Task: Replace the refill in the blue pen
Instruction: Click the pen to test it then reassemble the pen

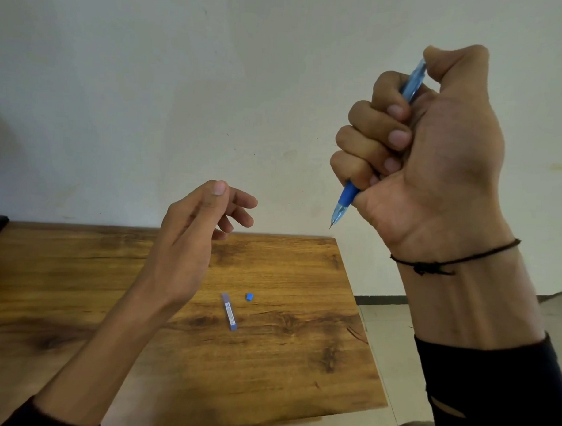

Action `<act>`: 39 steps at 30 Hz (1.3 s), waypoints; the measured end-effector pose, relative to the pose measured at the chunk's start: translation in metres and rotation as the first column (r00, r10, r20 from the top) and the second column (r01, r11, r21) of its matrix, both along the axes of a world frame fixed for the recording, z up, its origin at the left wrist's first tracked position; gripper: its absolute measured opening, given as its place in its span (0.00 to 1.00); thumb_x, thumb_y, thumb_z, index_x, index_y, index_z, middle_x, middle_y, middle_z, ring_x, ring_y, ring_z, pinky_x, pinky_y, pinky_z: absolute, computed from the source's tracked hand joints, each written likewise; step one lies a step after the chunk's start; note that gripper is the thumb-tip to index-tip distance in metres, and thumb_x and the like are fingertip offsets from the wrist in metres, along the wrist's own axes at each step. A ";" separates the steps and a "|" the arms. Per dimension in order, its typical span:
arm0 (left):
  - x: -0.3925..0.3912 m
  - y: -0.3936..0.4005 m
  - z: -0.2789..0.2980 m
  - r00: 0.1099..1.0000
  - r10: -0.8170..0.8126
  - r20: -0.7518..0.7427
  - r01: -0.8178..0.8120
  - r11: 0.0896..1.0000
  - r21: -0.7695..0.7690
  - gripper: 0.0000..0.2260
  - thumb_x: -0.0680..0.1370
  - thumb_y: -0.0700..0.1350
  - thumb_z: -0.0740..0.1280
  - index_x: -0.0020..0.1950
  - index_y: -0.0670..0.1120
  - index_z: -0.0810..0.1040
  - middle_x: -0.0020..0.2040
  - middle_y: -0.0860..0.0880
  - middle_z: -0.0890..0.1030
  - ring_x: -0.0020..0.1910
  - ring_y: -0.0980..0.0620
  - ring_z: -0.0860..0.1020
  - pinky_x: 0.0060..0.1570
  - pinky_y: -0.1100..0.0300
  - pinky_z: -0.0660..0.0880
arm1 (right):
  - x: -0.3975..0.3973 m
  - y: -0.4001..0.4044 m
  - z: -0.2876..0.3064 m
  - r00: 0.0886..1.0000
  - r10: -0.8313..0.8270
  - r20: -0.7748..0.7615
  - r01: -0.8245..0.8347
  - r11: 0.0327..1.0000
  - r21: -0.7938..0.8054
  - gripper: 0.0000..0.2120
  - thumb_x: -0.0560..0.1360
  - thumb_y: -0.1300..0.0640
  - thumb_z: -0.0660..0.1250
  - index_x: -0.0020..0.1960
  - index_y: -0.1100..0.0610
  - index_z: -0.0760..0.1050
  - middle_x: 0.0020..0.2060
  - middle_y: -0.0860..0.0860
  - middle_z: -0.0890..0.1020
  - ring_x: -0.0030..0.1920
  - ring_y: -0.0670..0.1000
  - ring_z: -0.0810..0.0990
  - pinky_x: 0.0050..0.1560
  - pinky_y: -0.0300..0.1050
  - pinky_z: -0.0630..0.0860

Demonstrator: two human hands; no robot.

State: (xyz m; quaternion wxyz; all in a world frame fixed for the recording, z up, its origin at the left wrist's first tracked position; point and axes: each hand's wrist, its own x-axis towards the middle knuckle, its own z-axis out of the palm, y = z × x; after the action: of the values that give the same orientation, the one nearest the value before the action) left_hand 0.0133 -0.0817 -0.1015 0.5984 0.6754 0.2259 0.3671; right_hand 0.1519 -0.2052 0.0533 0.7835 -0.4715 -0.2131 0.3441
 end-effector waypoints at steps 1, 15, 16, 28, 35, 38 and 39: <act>0.000 0.000 0.000 1.000 0.000 0.001 0.000 1.000 0.000 0.21 0.86 0.56 0.54 0.53 0.51 0.86 0.48 0.49 0.87 0.44 0.58 0.77 0.45 0.67 0.76 | 0.001 0.000 -0.001 1.000 0.002 -0.002 -0.002 1.000 0.002 0.26 0.85 0.43 0.51 0.31 0.54 0.59 0.24 0.47 0.57 0.24 0.47 0.51 0.25 0.41 0.52; -0.002 0.002 -0.002 0.999 0.003 -0.036 -0.003 1.000 -0.005 0.16 0.84 0.57 0.59 0.52 0.55 0.86 0.46 0.52 0.87 0.43 0.58 0.76 0.48 0.62 0.74 | 0.032 0.021 -0.056 0.968 -0.043 0.246 0.116 0.951 -0.288 0.11 0.88 0.56 0.63 0.54 0.63 0.79 0.43 0.55 0.75 0.42 0.51 0.77 0.42 0.44 0.84; -0.002 0.002 -0.003 0.999 0.003 -0.039 -0.003 1.000 -0.007 0.15 0.84 0.56 0.60 0.52 0.55 0.86 0.46 0.52 0.87 0.43 0.57 0.76 0.49 0.60 0.74 | 0.036 0.022 -0.066 0.945 -0.043 0.325 0.163 0.922 -0.352 0.11 0.87 0.56 0.65 0.54 0.62 0.81 0.43 0.54 0.77 0.42 0.50 0.78 0.42 0.45 0.85; 0.001 0.012 -0.040 0.998 -0.016 -0.062 0.013 0.999 -0.045 0.13 0.84 0.53 0.62 0.53 0.51 0.86 0.46 0.46 0.87 0.43 0.57 0.76 0.46 0.64 0.74 | 0.071 0.042 -0.229 0.760 0.253 0.599 0.409 0.530 -0.743 0.09 0.78 0.54 0.77 0.49 0.60 0.83 0.45 0.59 0.87 0.46 0.60 0.88 0.52 0.60 0.87; 0.003 0.018 -0.060 0.994 -0.028 -0.104 0.024 0.999 -0.038 0.14 0.85 0.52 0.61 0.54 0.51 0.85 0.45 0.51 0.87 0.43 0.63 0.79 0.49 0.61 0.73 | 0.066 0.056 -0.272 0.655 0.483 0.581 0.487 0.318 -0.813 0.10 0.77 0.51 0.78 0.47 0.55 0.79 0.47 0.54 0.86 0.47 0.55 0.84 0.43 0.47 0.76; 0.002 0.020 -0.063 0.994 -0.026 -0.106 0.022 0.999 -0.035 0.14 0.85 0.51 0.61 0.53 0.50 0.85 0.44 0.51 0.86 0.42 0.64 0.79 0.48 0.64 0.73 | 0.064 0.056 -0.279 0.665 0.501 0.553 0.473 0.290 -0.832 0.14 0.77 0.51 0.79 0.53 0.57 0.78 0.51 0.55 0.85 0.51 0.57 0.83 0.49 0.52 0.80; 0.002 0.021 -0.064 0.993 -0.019 -0.114 0.016 0.999 -0.029 0.13 0.85 0.50 0.61 0.53 0.50 0.86 0.44 0.51 0.86 0.42 0.64 0.79 0.47 0.66 0.73 | 0.063 0.055 -0.279 0.665 0.506 0.549 0.471 0.285 -0.835 0.16 0.76 0.51 0.79 0.55 0.57 0.77 0.52 0.54 0.84 0.52 0.57 0.83 0.52 0.54 0.81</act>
State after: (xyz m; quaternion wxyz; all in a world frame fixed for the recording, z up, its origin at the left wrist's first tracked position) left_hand 0.0151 -0.0609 -0.1658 0.5969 0.6889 0.2590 0.3194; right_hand 0.2151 -0.1497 -0.2259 0.1670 -0.9313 -0.2678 0.1818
